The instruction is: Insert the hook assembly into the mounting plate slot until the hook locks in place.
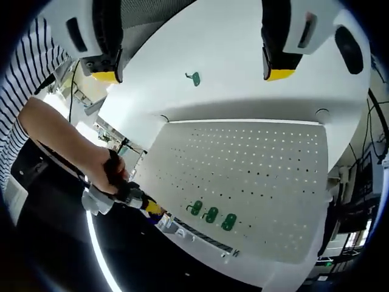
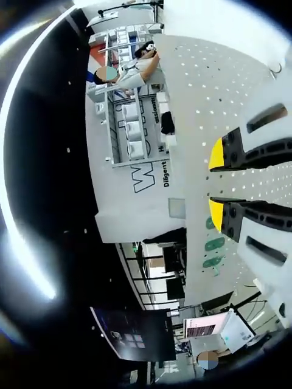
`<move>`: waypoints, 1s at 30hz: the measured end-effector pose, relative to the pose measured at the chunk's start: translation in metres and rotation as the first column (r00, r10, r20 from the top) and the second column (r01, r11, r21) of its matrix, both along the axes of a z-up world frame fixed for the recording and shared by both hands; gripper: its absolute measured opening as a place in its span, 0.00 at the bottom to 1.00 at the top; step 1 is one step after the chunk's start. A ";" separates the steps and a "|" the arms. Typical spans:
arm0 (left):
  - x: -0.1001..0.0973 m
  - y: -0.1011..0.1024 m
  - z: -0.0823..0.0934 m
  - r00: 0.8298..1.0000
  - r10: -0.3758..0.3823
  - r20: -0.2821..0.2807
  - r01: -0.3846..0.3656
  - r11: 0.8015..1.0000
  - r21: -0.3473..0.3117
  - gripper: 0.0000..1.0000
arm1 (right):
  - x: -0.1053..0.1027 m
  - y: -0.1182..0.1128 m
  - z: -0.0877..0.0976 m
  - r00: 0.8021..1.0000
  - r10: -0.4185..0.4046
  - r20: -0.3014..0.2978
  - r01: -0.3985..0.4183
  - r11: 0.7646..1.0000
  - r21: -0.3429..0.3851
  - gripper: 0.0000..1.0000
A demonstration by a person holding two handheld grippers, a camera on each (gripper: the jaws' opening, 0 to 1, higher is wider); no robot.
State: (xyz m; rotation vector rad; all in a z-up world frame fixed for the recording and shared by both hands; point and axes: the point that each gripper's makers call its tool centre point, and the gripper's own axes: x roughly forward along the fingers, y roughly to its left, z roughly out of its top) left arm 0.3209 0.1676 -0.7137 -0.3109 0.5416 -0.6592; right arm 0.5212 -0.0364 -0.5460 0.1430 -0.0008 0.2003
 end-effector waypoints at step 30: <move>-0.015 -0.008 -0.030 0.995 -0.091 -0.048 0.098 0.983 0.156 0.97 | -0.119 -0.064 -0.168 0.925 0.050 -0.377 -0.127 0.975 -0.182 0.18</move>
